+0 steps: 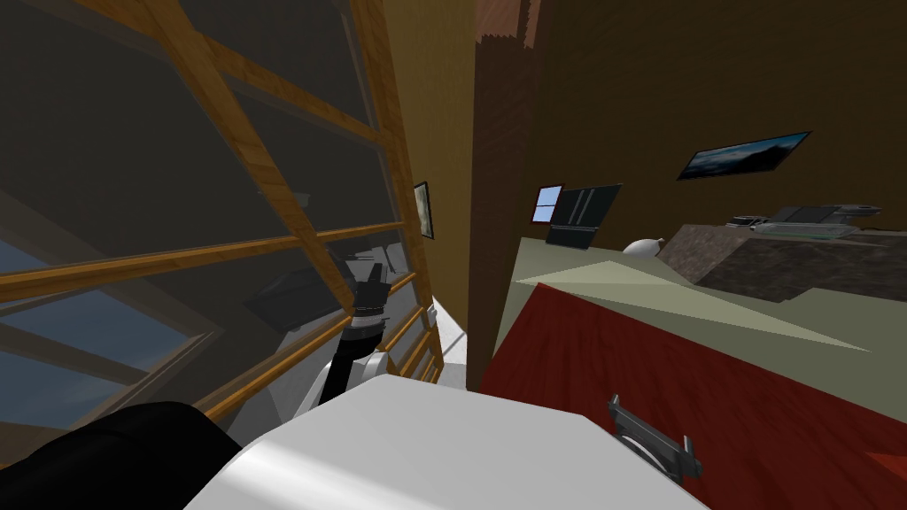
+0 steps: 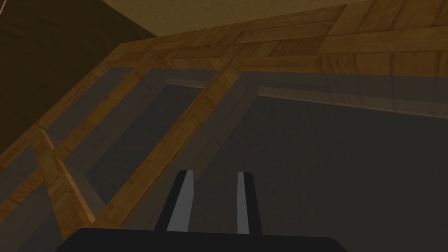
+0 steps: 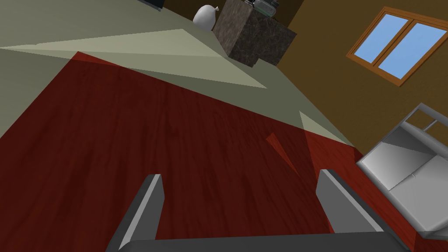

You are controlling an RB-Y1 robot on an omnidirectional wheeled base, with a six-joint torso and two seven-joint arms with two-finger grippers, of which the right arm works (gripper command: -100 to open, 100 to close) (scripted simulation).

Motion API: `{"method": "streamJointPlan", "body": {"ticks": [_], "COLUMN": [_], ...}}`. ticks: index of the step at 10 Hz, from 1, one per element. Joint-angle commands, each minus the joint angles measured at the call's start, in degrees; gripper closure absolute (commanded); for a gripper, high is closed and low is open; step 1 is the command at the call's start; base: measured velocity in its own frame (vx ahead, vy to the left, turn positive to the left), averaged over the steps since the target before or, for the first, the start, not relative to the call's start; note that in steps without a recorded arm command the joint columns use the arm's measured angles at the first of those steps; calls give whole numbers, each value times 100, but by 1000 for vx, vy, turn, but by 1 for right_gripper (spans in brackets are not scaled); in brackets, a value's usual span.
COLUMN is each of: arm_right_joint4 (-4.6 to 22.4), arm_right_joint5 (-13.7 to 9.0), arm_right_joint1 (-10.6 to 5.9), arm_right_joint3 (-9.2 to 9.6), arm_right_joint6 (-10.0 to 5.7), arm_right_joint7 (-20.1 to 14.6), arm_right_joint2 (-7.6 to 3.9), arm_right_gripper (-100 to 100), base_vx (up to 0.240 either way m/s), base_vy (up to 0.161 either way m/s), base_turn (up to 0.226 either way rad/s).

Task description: Push the door open

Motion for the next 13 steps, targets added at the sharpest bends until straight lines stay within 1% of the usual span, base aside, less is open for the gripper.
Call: {"method": "streamJointPlan", "body": {"ticks": [1, 10, 11, 13], "arm_right_joint4": [-5, -5, -32, -43], "arm_right_joint5": [-17, -17, -92, -123], "arm_right_joint1": [6, 6, 27, 36], "arm_right_joint3": [-6, -6, -29, -38], "arm_right_joint6": [-15, -15, -84, -113], "arm_right_joint7": [-5, -5, -27, -35], "arm_right_joint2": [3, 3, 12, 16], "arm_right_gripper": [-100, -100, -100, -100], "base_vx": [1, 0, 7, 8], "base_vy": [6, 2, 57, 82], "base_turn": [-14, 3, -71, -76]}}
